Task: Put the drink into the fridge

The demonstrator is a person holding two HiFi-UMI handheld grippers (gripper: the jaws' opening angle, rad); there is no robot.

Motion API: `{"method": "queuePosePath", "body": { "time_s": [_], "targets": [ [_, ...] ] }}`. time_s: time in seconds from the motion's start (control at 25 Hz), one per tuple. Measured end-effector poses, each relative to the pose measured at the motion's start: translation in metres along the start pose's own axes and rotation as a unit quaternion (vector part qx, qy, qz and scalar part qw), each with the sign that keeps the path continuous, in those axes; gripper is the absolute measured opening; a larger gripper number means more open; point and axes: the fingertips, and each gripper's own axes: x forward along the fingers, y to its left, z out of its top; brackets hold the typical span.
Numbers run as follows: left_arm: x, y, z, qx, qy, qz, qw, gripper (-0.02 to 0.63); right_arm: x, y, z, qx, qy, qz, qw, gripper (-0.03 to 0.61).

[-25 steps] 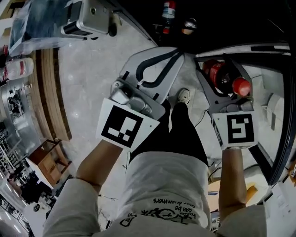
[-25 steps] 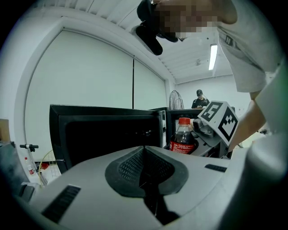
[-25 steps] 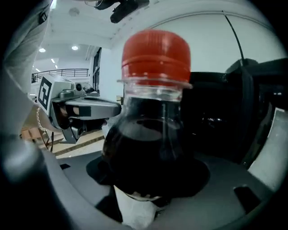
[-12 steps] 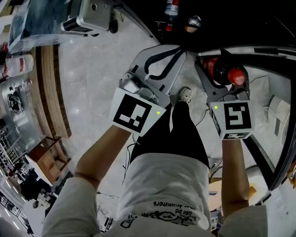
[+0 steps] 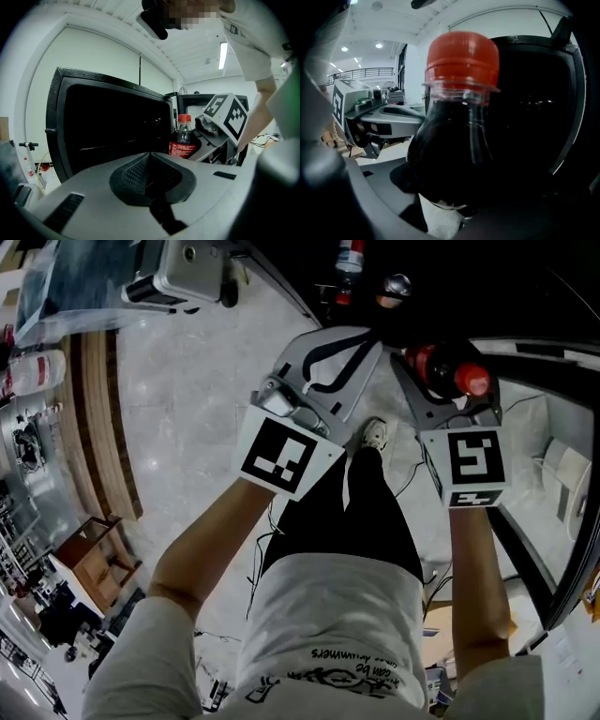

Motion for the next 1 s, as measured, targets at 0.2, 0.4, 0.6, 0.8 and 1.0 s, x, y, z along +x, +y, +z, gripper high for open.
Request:
{"method": "queuePosePath", "body": {
  "time_s": [0.2, 0.4, 0.6, 0.8, 1.0],
  "targets": [
    [0.007, 0.007, -0.005, 0.003, -0.004, 0.003, 1.0000, 0.021, 0.014, -0.005, 0.000, -0.006, 0.003, -0.002, 1.000, 0.313],
    [0.018, 0.018, -0.010, 0.006, -0.008, 0.009, 0.9999, 0.021, 0.030, -0.013, 0.002, -0.015, 0.005, -0.007, 1.000, 0.313],
    [0.027, 0.027, -0.025, 0.011, -0.003, 0.010, 0.9999, 0.021, 0.046, -0.022, -0.003, -0.018, 0.012, -0.010, 1.000, 0.313],
    [0.035, 0.035, -0.031, 0.011, -0.005, 0.013, 0.9998, 0.021, 0.060, -0.032, -0.007, -0.019, 0.018, -0.012, 1.000, 0.313],
    [0.045, 0.040, -0.034, 0.018, -0.003, 0.014, 0.9997, 0.021, 0.075, -0.039, -0.011, -0.013, 0.022, -0.010, 1.000, 0.313]
  ]
}}
